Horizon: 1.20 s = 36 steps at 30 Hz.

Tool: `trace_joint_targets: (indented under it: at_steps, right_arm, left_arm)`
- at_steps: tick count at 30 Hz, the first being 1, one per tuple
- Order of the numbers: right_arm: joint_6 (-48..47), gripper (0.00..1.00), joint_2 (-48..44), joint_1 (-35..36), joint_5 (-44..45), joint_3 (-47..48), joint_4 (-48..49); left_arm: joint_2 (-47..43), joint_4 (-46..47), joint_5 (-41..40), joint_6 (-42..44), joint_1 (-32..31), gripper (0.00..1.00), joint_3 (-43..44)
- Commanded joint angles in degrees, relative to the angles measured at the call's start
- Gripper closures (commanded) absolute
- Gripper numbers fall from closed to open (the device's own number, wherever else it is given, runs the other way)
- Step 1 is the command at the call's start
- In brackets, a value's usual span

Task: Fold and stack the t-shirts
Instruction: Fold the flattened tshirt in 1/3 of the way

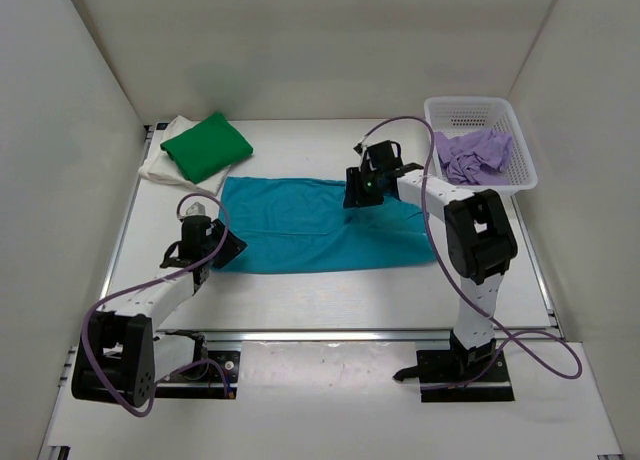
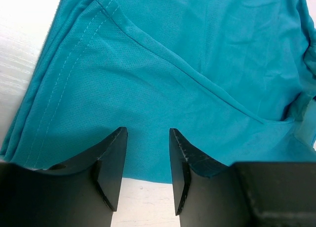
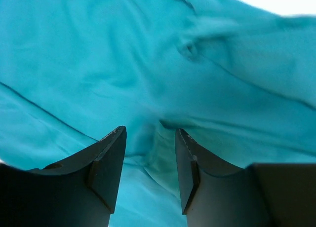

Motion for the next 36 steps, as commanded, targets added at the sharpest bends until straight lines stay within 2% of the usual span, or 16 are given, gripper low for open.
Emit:
trace_joint_targets:
  at_steps: [1, 6, 9, 11, 13, 16, 19, 21, 23, 25, 27, 30, 33, 35, 36]
  right_arm:
    - [-1.0, 0.58, -1.9, -0.1, 3.7, 0.3, -3.9]
    - [3.7, 0.59, -12.1, -1.2, 7.9, -11.3, 2.1]
    - [8.1, 0.61, -23.3, -3.8, 9.3, -22.7, 7.8]
    - [10.4, 0.69, -29.1, -5.9, 10.5, -33.4, 10.9]
    - [12.8, 0.70, -35.3, -8.2, 11.0, -40.3, 13.6]
    - [15.4, 0.66, -46.3, -13.4, 10.3, -49.6, 14.2]
    - [17.1, 0.54, -57.8, -16.8, 11.9, -57.0, 13.5]
    - [17.3, 0.50, -59.6, -20.2, 10.2, -59.0, 13.9]
    - [17.6, 0.49, -56.0, -25.4, 4.9, -58.7, 14.9]
    - [17.5, 0.49, -53.4, -26.0, 2.2, -58.1, 15.6]
    - [18.2, 0.49, -51.8, -24.1, 4.4, -57.8, 15.3]
    - [19.6, 0.51, -50.5, -25.0, 5.2, -58.7, 17.5]
    - [20.9, 0.68, -50.0, -26.3, 5.2, -61.1, 20.4]
    - [21.1, 0.85, -49.3, -27.0, 6.4, -61.3, 20.9]
    - [20.7, 0.86, -49.3, -27.1, 6.9, -61.9, 21.2]
  left_arm:
    - [-2.7, -1.1, -2.1, 0.8, 0.0, 0.50, 1.1]
    - [-2.2, 0.0, -2.3, 0.1, 0.1, 0.50, 1.7]
    - [0.5, 1.3, -3.1, -0.9, -0.4, 0.51, 2.2]
    - [3.2, 4.3, -1.1, -2.4, 1.4, 0.51, 1.8]
    - [4.2, 5.3, -0.8, -3.3, 2.1, 0.51, 1.2]
    - [4.6, 6.4, -1.3, -3.7, 2.7, 0.51, 1.4]
    - [5.1, 7.2, -0.7, -4.5, 3.6, 0.51, 1.1]
    - [6.0, 7.6, -0.1, -5.2, 4.3, 0.51, 0.9]
    - [7.4, 8.8, 0.3, -6.1, 4.3, 0.51, 1.1]
    - [8.3, 8.9, -0.1, -6.2, 3.6, 0.51, 1.8]
    - [9.3, 9.0, 0.0, -6.6, 4.1, 0.52, 1.6]
    - [10.2, 10.1, 2.5, -7.6, 6.1, 0.52, 0.5]
    - [10.6, 10.8, 2.4, -8.6, 6.9, 0.53, -0.7]
    - [10.9, 11.6, 3.2, -10.1, 7.6, 0.54, -2.1]
    - [10.8, 12.2, 3.3, -10.4, 9.8, 0.54, -2.4]
